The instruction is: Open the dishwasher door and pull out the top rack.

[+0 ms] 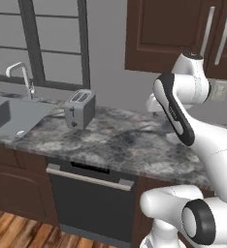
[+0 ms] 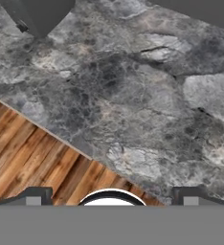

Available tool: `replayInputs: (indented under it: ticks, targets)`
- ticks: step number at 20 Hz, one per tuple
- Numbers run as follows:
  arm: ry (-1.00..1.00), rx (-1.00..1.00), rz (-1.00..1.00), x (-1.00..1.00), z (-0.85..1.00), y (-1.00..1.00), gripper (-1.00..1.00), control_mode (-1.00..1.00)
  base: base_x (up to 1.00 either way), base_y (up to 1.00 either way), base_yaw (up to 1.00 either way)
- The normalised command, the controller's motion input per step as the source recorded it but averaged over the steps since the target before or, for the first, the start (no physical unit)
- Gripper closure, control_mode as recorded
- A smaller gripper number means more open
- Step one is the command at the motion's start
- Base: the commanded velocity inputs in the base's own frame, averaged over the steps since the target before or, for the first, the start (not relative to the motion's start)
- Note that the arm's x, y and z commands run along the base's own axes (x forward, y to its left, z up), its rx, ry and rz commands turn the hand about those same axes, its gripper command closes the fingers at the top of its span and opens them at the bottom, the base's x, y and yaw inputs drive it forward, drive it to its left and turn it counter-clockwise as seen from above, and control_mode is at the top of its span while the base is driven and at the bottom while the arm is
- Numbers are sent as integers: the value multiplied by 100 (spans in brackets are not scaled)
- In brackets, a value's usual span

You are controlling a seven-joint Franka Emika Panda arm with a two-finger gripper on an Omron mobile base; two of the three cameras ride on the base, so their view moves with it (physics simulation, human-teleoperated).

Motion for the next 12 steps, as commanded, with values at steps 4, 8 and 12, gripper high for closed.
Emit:
replayInputs:
  ticks: [4, 8, 12]
  targets:
    - [0, 0, 0, 0, 0, 0, -100, 100, -13, -15, 40]
    - [0, 0, 0, 0, 0, 0, -100, 100, -13, -24, 37]
    - [0, 0, 0, 0, 0, 0, -100, 100, -21, -33, 33]
